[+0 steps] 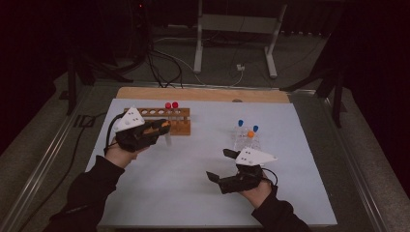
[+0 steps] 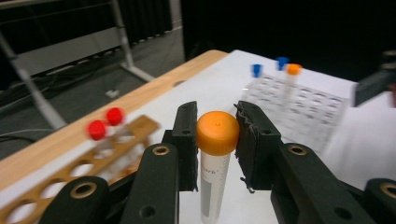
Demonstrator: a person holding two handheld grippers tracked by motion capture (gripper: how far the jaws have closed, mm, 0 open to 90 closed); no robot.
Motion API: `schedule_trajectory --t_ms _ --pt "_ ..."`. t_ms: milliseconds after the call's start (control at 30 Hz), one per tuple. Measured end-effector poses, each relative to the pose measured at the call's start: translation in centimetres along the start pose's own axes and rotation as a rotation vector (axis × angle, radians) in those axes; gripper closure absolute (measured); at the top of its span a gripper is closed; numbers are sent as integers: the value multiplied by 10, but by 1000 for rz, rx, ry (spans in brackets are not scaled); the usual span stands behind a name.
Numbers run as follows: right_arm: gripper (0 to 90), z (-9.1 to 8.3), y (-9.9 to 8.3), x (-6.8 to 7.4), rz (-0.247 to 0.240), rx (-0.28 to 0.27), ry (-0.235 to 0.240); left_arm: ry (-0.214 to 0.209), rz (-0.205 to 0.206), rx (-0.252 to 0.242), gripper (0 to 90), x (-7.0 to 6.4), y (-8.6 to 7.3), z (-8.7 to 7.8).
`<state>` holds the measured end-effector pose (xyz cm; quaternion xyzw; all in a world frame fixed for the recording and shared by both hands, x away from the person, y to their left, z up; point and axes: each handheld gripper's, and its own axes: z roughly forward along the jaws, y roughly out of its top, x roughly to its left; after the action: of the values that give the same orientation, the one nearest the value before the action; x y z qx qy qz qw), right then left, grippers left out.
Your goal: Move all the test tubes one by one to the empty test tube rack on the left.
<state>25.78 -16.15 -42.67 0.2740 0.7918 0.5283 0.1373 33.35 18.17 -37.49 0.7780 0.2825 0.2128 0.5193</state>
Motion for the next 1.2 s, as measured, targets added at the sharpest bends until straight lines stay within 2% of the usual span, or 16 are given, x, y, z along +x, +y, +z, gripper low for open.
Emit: schedule_trajectory --t_ms 67,167,267,433,567,600,933,1067,1200 --pt "18 0 0 -1 7 0 -6 27 -9 -6 717 8 3 0" --pt "13 -2 0 -3 25 -9 -4 61 -24 -18 716 21 8 0" --pt "0 -3 0 -3 20 -6 5 81 -31 -24 716 32 12 3" --pt "0 -3 -1 -3 18 -4 6 128 -41 -20 716 47 15 14" --pt "0 -3 -1 -3 17 -12 10 148 -40 -10 716 57 15 26" --pt "0 -4 -1 -4 13 -13 8 152 -50 -15 716 59 14 28" --pt "0 -3 -3 -5 8 -7 4 223 -75 -19 716 79 7 50" --pt "0 -2 -5 -6 11 -2 5 228 -90 -21 716 85 6 56" --pt "0 -2 -5 -7 14 -1 7 242 -84 -22 716 87 3 61"
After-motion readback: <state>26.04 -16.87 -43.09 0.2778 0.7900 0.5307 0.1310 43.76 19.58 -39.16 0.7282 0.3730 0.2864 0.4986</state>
